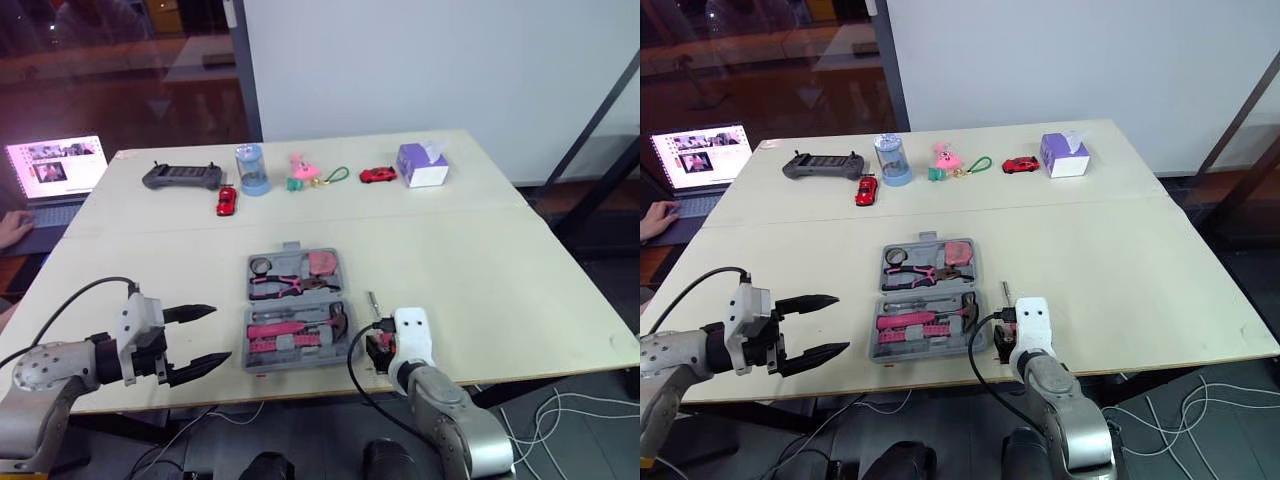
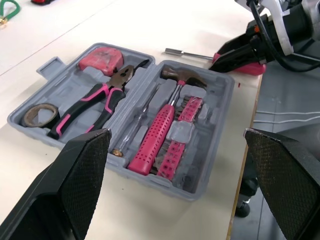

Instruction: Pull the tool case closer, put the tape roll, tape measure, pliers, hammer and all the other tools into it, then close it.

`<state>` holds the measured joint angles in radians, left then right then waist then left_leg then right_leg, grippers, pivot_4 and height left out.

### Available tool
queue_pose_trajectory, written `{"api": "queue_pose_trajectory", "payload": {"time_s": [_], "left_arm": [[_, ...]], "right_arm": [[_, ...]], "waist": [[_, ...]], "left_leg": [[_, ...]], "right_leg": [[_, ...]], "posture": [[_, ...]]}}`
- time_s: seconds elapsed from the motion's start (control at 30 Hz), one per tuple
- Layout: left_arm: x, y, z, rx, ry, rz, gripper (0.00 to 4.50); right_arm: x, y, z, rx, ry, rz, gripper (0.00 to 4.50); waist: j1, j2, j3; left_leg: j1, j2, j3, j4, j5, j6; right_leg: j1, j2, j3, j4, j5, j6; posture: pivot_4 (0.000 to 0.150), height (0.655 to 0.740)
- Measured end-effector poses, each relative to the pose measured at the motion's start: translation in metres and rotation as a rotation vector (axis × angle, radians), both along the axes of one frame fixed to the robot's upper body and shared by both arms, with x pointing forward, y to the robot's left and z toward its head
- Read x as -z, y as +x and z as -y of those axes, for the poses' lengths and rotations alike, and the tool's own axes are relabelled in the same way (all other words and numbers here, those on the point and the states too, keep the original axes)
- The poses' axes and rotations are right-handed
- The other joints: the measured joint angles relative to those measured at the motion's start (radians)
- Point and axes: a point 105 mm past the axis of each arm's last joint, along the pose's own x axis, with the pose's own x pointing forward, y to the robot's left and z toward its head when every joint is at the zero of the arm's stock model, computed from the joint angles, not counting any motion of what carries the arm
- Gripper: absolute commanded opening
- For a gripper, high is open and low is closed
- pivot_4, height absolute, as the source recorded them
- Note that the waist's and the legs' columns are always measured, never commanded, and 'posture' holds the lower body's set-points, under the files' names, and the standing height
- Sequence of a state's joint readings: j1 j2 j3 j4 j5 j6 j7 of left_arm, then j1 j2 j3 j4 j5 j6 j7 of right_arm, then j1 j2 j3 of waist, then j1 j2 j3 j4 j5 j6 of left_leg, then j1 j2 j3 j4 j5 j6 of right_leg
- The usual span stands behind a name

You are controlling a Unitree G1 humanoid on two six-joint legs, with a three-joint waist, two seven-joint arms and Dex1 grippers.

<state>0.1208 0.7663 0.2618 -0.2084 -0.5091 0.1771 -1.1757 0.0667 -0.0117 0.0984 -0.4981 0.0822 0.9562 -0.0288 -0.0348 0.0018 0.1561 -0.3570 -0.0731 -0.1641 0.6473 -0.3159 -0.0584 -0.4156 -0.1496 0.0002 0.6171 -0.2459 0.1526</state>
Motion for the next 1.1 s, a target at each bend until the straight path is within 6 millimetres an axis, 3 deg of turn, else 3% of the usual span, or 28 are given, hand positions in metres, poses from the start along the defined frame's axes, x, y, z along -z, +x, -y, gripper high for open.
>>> {"api": "queue_pose_trajectory", "payload": {"time_s": [0.1, 0.2, 0.33, 0.43, 0.57, 0.7, 0.83, 0.97, 1.1], "left_arm": [[0.000, 0.000, 0.000, -0.007, 0.000, 0.000, 4.50], [0.001, 0.000, 0.000, -0.016, -0.003, 0.001, 4.50], [0.005, -0.001, 0.004, -0.019, -0.014, -0.004, 4.50], [0.010, -0.001, 0.010, -0.003, -0.012, -0.013, 4.50], [0.011, 0.004, 0.016, 0.022, -0.005, 0.005, 4.50], [0.009, 0.009, 0.018, 0.025, -0.009, 0.018, 4.50], [0.009, 0.009, 0.019, 0.018, -0.019, 0.022, 4.50], [0.011, 0.009, 0.020, 0.003, -0.033, 0.020, 4.50], [0.010, 0.010, 0.021, -0.008, -0.039, 0.022, 4.50]], "right_arm": [[-0.019, 0.009, 0.014, 0.007, -0.012, 0.046, 4.46], [-0.060, 0.023, 0.025, -0.061, -0.054, 0.157, 4.46], [-0.118, 0.042, 0.031, -0.351, -0.241, 0.262, 4.46], [-0.136, 0.034, 0.018, -0.793, -0.471, 0.218, 4.46], [-0.125, 0.022, 0.009, -1.256, -0.703, 0.150, 4.46], [-0.108, 0.024, 0.017, -1.700, -1.157, 0.176, 4.46], [-0.077, 0.022, 0.025, -2.068, -1.392, 0.185, 4.46], [-0.044, 0.024, 0.025, -2.249, -1.426, 0.139, 4.46], [-0.040, 0.037, 0.021, -2.268, -1.489, 0.115, 4.46]], "waist": [[0.001, 0.000, 0.000], [-0.001, 0.001, 0.000], [-0.004, 0.003, 0.003], [-0.003, 0.003, 0.006], [-0.005, -0.003, 0.010], [-0.009, -0.004, 0.011], [-0.010, -0.005, 0.012], [-0.007, -0.005, 0.012], [-0.006, -0.005, 0.012]], "left_leg": [[0.000, 0.000, 0.000, 0.000, 0.000, 0.000], [0.000, 0.000, 0.000, 0.000, 0.000, 0.000], [0.000, 0.000, 0.001, 0.000, -0.001, 0.001], [0.000, 0.001, 0.001, 0.000, -0.001, 0.003], [0.000, 0.001, 0.002, 0.002, -0.001, 0.003], [0.000, 0.001, 0.003, 0.002, -0.001, 0.002], [0.000, 0.001, 0.003, 0.001, 0.002, -0.004], [0.000, 0.001, 0.003, 0.002, 0.002, -0.004], [0.000, 0.001, 0.002, 0.002, 0.003, -0.005]], "right_leg": [[0.000, 0.000, 0.000, 0.000, 0.000, 0.000], [0.000, 0.000, 0.000, 0.000, 0.000, 0.000], [0.001, 0.000, -0.001, -0.002, 0.000, 0.000], [0.002, 0.000, -0.002, -0.003, -0.001, 0.001], [0.004, -0.001, -0.003, -0.004, 0.000, 0.001], [0.004, -0.001, -0.002, -0.003, 0.000, 0.002], [0.002, -0.001, -0.001, -0.004, 0.000, 0.001], [0.002, -0.001, -0.001, -0.003, 0.000, 0.001], [0.002, 0.000, -0.001, -0.002, 0.000, 0.001]], "posture": [[0.150, 0.7400], [0.150, 0.7400], [0.150, 0.7400], [0.150, 0.7400], [0.150, 0.7400], [0.150, 0.7400], [0.150, 0.7400], [0.150, 0.7400], [0.150, 0.7400]]}}
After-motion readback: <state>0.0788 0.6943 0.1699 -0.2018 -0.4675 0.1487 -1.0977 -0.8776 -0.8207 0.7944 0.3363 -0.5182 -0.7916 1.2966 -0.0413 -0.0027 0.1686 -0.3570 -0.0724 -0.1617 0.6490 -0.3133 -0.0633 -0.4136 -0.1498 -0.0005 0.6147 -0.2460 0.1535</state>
